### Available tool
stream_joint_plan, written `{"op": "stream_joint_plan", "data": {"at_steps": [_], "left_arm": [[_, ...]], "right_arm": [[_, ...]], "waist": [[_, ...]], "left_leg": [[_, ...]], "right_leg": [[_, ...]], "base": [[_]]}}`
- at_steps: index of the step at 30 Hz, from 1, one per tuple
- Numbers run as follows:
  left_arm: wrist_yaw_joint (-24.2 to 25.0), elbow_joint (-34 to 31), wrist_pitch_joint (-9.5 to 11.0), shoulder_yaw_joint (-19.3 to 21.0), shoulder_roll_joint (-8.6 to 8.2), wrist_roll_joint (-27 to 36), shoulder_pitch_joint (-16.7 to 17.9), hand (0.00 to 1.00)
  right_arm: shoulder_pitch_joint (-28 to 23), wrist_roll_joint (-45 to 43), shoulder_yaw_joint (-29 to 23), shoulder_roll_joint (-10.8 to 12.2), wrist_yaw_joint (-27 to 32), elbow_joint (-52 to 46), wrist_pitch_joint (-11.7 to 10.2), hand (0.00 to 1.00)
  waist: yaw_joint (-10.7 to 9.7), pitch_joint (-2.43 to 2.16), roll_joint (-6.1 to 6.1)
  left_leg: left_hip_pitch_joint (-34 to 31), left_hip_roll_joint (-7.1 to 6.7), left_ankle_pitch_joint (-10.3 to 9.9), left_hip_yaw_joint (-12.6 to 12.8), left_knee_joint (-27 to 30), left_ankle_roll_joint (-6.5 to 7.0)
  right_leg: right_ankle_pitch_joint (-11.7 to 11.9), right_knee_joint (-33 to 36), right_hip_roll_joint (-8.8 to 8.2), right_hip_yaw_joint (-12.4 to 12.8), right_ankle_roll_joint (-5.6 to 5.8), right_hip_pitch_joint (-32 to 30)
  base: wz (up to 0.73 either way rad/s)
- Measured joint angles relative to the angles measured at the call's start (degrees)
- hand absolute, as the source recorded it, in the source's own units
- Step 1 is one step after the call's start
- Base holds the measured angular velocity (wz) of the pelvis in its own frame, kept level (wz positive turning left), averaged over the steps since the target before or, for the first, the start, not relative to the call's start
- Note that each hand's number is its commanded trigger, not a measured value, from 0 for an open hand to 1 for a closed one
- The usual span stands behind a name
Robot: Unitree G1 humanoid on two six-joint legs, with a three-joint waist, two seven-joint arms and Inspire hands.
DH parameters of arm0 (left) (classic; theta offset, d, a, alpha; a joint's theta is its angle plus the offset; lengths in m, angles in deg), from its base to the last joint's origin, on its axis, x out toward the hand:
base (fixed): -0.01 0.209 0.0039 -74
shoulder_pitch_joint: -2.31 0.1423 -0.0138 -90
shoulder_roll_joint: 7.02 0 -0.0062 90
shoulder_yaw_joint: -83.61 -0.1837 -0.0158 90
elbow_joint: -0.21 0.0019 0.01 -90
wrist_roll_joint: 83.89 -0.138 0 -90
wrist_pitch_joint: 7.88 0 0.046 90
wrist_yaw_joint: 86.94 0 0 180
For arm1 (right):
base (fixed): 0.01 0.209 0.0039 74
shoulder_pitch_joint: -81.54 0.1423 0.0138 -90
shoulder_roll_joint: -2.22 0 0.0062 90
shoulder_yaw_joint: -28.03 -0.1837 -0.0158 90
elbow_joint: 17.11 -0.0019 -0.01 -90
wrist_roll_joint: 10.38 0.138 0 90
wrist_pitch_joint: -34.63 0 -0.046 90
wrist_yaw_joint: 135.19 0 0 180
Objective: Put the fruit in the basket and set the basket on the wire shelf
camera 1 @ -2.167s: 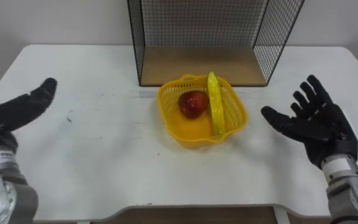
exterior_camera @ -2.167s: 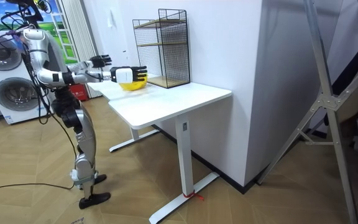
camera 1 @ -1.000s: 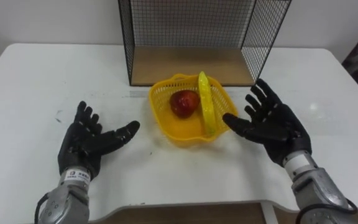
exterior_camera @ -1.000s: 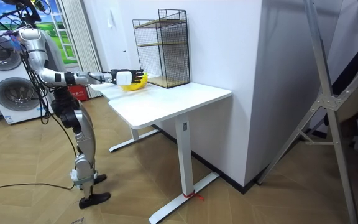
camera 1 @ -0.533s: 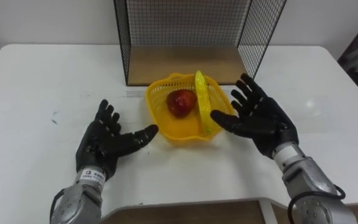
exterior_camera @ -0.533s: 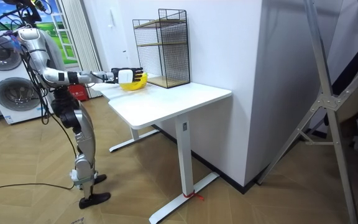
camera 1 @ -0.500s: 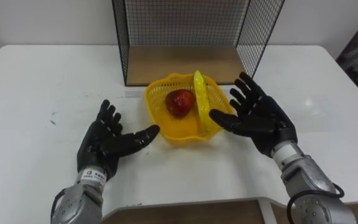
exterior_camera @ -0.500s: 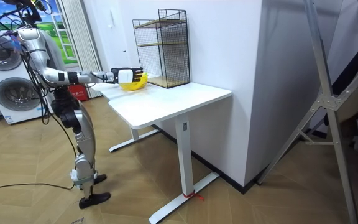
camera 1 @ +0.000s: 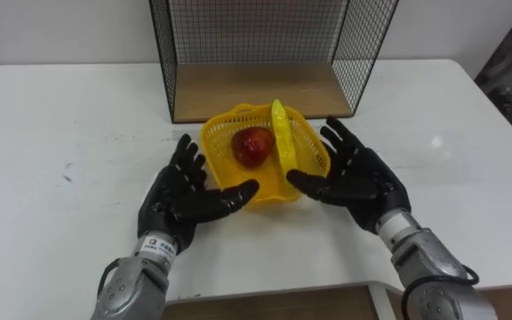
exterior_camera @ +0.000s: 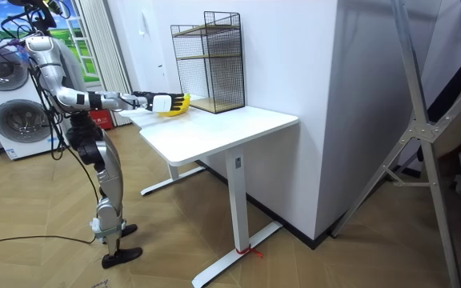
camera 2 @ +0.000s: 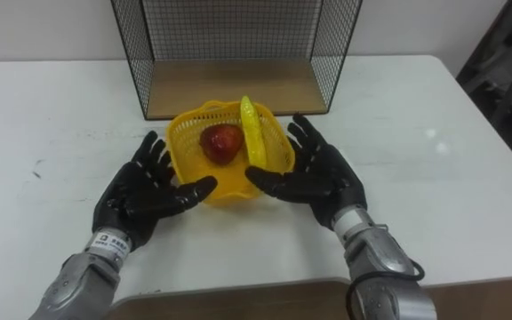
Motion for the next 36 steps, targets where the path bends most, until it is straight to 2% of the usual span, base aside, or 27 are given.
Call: {"op": "stream_joint_plan", "data": {"at_steps": [12,21,25,31,36], "left_arm": [[0.60,-0.02,-0.01,-0.72,0.65,-0.58,0.01,0.00],[0.60,-0.02,-0.20,-0.74,0.50,-2.39,0.01,0.00],[0.60,-0.07,-0.03,-0.72,0.51,-2.42,0.01,0.00],[0.58,-0.07,0.80,-0.58,0.43,-2.34,0.00,0.00],[0.57,-0.06,1.22,-0.58,0.09,-2.36,-0.42,0.00]], "right_arm": [[0.00,-0.03,0.87,-0.13,0.17,0.80,-0.25,0.00],[0.00,-2.15,1.48,-0.03,0.20,1.49,-0.29,0.00],[0.00,-4.43,1.50,0.33,0.22,1.44,-1.21,0.00],[-0.01,-4.75,1.53,2.14,2.39,-1.95,-1.53,0.00],[-0.01,-4.64,2.22,2.49,4.56,-3.03,-3.54,0.00]], "waist": [[-0.04,0.05,-0.08],[-0.19,0.14,-0.01],[-0.28,0.14,0.02],[-0.86,0.08,0.39],[-1.25,0.16,0.59]], "left_leg": [[-0.38,0.02,0.00,0.52,0.37,0.00],[-0.52,0.07,-0.01,0.72,0.08,0.00],[-0.51,0.06,-0.01,0.86,-0.07,0.00],[-1.12,0.08,0.02,1.07,0.03,0.03],[-1.07,0.05,0.02,1.12,0.34,0.03]], "right_leg": [[0.00,0.11,0.02,0.49,0.00,-0.20],[0.04,0.36,0.10,0.96,0.04,-0.69],[0.04,0.36,0.12,1.20,0.04,-0.79],[0.04,0.85,0.11,1.47,0.04,-2.02],[0.04,0.82,0.08,1.58,0.04,-1.88]], "base": [[-0.02],[0.00],[0.00],[-0.02],[0.00]]}}
